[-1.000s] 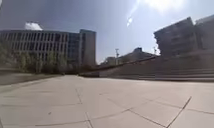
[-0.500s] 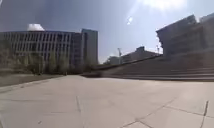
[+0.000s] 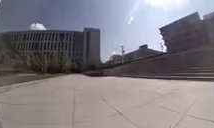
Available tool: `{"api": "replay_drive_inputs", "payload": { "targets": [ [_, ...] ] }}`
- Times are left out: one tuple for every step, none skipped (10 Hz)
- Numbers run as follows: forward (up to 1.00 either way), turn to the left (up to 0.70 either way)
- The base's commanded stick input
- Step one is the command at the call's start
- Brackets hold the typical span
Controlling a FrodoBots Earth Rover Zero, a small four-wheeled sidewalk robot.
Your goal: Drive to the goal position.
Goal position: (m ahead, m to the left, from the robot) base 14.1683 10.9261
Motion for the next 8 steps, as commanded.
{"api": "replay_drive_inputs", "payload": {
  "targets": [
    [1.0, 0.08],
    [1.0, 0.08],
    [1.0, 0.08],
    [1.0, 0.08],
    [1.0, 0.08],
    [1.0, 0.08],
    [1.0, 0.08],
    [1.0, 0.08]
  ]
}}
